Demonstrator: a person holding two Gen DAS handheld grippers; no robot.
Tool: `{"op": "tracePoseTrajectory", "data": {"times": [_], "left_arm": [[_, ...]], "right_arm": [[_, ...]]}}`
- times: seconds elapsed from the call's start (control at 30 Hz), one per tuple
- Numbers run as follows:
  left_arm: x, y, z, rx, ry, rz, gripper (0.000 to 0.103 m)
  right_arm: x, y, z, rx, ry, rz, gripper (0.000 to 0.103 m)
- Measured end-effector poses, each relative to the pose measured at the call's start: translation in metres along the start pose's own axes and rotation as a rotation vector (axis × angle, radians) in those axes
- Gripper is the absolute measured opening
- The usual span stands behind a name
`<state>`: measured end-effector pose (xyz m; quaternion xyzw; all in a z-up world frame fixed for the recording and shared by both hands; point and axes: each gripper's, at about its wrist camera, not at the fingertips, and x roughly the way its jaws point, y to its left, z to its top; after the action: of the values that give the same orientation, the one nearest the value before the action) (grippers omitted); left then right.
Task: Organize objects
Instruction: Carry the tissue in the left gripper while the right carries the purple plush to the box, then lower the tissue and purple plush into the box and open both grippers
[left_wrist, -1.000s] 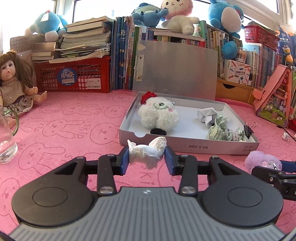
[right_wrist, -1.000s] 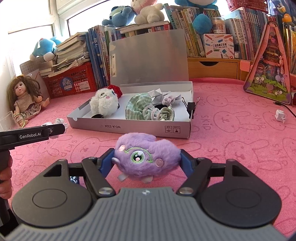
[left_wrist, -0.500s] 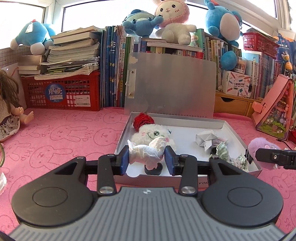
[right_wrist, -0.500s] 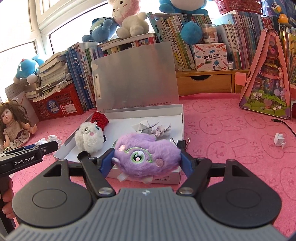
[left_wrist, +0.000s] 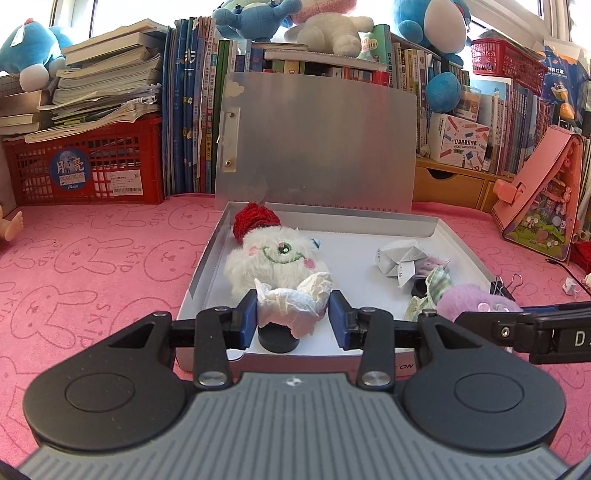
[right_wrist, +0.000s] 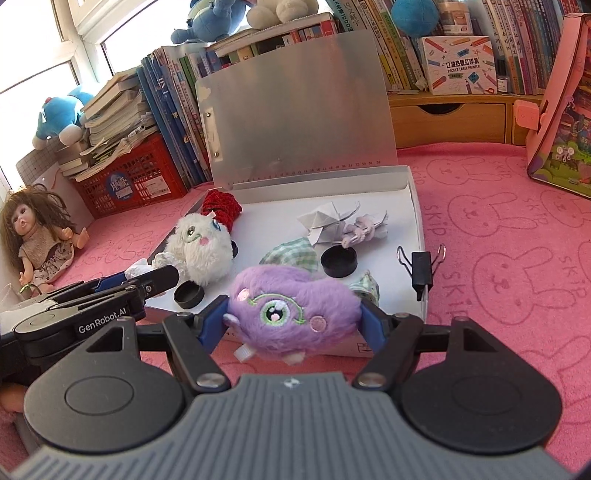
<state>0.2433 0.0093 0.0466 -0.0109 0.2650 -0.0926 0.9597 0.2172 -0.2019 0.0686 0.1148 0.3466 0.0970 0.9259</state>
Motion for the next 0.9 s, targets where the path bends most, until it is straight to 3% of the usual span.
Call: {"op": "tracePoseTrajectory", "data": {"times": [0.27,0.53,0.9], "left_arm": [[0.035,0.006,0.002,0.01,0.041,0.028,0.046],[0.05,0.012,0.009,0.025,0.033,0.057,0.047],[0.07,0.017,0.013,0.004,0.039,0.078,0.047]], "right_arm": [[0.024,0.001,0.014,-0.012,0.021,-0.045,0.074],[0.047,0.0,0.024,-0.032,0.014,-0.101,0.074],[0.065,0.0,0.039,-0.028,-0.007,-0.109,0.074]]}}
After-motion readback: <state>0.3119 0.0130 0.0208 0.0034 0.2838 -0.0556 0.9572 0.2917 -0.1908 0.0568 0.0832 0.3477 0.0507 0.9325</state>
